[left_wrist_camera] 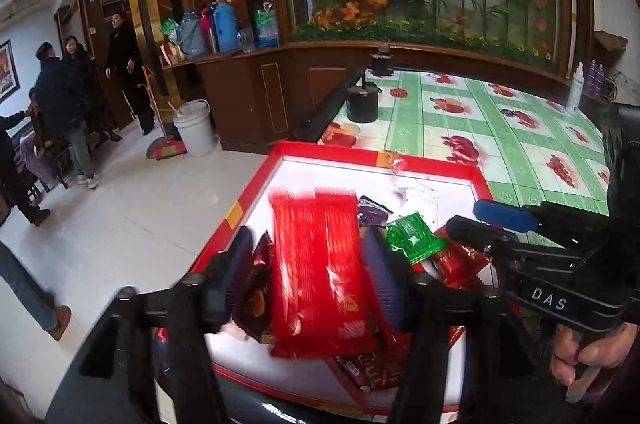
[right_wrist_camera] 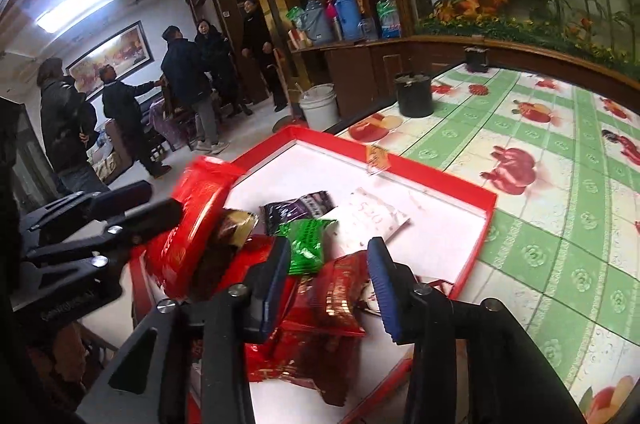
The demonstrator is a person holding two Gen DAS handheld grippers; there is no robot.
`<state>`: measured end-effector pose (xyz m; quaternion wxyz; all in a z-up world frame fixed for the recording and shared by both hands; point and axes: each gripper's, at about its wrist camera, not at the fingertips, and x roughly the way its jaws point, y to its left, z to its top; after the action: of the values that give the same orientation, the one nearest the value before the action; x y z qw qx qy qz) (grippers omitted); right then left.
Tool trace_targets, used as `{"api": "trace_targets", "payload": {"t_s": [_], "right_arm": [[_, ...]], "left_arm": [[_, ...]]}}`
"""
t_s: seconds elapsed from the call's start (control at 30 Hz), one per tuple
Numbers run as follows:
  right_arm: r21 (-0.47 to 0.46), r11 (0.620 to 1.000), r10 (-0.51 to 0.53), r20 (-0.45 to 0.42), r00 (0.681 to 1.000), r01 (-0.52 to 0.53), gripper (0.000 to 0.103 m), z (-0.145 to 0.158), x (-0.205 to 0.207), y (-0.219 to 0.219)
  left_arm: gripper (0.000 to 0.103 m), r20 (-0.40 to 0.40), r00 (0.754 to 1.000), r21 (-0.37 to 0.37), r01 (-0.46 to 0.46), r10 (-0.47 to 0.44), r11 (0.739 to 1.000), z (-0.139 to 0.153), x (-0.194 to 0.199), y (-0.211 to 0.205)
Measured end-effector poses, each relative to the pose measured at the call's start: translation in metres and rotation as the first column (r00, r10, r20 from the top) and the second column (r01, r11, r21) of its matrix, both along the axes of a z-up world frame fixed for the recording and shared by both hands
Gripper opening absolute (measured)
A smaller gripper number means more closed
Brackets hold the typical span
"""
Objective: Organize snacks
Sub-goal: 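Carry the red and green packets into the tray and open both tools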
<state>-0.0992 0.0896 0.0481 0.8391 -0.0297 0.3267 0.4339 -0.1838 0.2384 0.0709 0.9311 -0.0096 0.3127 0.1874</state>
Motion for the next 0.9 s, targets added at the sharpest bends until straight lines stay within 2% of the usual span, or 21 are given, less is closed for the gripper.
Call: {"api": "trace_targets", "payload": {"t_s": [0.13,0.2,0.27,0.43,0.6,0.73,0.83,0.9], "right_arm": [[0.047,0.998,-0.036,0.026,0.999,0.035,0.046,0.008,-0.001,-0.011],[0.063,0.997,-0.056,0.041,0.998,0.054,0.061,0.012,-0.003,-0.015],[0.072,0.995,-0.075,0.058,0.995,0.071,0.064,0.015,-0.006,-0.019],[0.048,0.995,-0.092,0.088,0.992,0.088,0.069,0.019,-0.027,-0.019],[0.068,0.986,-0.161,0.172,0.972,0.151,0.084,0.025,-0.059,-0.026],[0.116,0.977,-0.194,0.111,0.975,0.181,0.086,0.021,-0.066,-0.038],[0.111,0.974,-0.202,0.049,0.978,0.196,0.086,0.012,-0.067,-0.044],[0.102,0.974,-0.207,0.037,0.978,0.202,0.086,0.009,-0.072,-0.048]], "left_arm": [[0.074,0.024,1.000,0.017,-0.013,0.013,1.000,0.006,-0.006,-0.004],[0.078,0.029,0.999,0.019,-0.022,0.021,1.000,0.008,-0.008,-0.004],[0.082,0.037,0.999,0.026,-0.038,0.037,0.999,0.011,-0.012,-0.004],[0.082,0.053,0.996,0.040,-0.080,0.078,0.996,0.014,-0.019,-0.007],[0.083,0.050,0.993,0.084,-0.113,0.110,0.990,0.014,-0.024,-0.017],[0.084,0.061,0.993,0.089,-0.108,0.103,0.990,0.016,-0.033,-0.023],[0.084,0.084,0.991,0.063,-0.107,0.101,0.992,0.020,-0.043,-0.026],[0.084,0.099,0.990,0.053,-0.109,0.104,0.993,0.022,-0.050,-0.028]]}}
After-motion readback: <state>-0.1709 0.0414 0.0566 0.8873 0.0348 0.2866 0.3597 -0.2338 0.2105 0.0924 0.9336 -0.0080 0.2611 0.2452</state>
